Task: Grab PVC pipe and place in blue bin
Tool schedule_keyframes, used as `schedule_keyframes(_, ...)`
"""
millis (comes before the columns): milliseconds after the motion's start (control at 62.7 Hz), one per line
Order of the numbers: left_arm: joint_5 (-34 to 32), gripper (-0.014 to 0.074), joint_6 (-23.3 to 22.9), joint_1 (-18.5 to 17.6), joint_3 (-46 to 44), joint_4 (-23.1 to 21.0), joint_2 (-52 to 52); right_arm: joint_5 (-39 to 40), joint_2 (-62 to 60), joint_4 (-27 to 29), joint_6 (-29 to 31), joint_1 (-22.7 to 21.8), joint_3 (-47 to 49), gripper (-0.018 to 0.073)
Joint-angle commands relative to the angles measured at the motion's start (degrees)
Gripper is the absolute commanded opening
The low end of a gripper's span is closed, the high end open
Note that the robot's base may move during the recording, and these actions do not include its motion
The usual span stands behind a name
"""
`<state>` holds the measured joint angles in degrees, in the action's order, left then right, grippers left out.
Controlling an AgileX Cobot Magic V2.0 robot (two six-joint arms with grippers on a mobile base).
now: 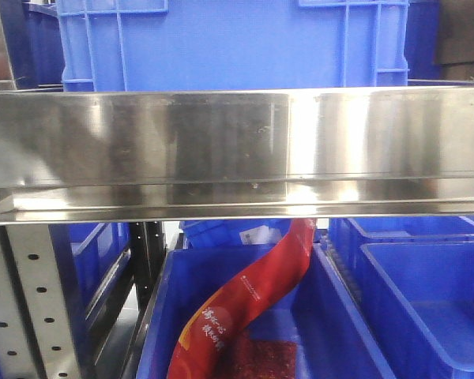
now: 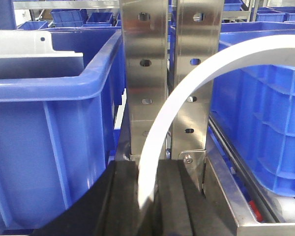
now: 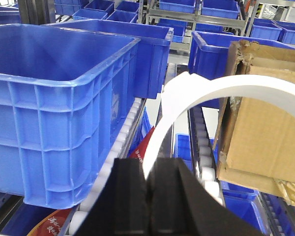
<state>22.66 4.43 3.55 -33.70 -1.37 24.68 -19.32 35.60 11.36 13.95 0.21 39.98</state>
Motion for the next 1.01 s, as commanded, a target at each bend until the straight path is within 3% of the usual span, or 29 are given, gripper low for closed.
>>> schedule_keyframes(0,-2.10,-0.0111,-0.16,-0.21,-0.05,-0.30,-0.31,1.75,-0.28,-0.49,0.03,-0.24,-0.13,-0.0154)
schedule_keyframes(989,-1.91,-0.0111,-0.16,-0.21,-0.17,-0.89,-0.41,3.21,-0.28,-0.38,0.03,-0.24,-0.13,-0.0154)
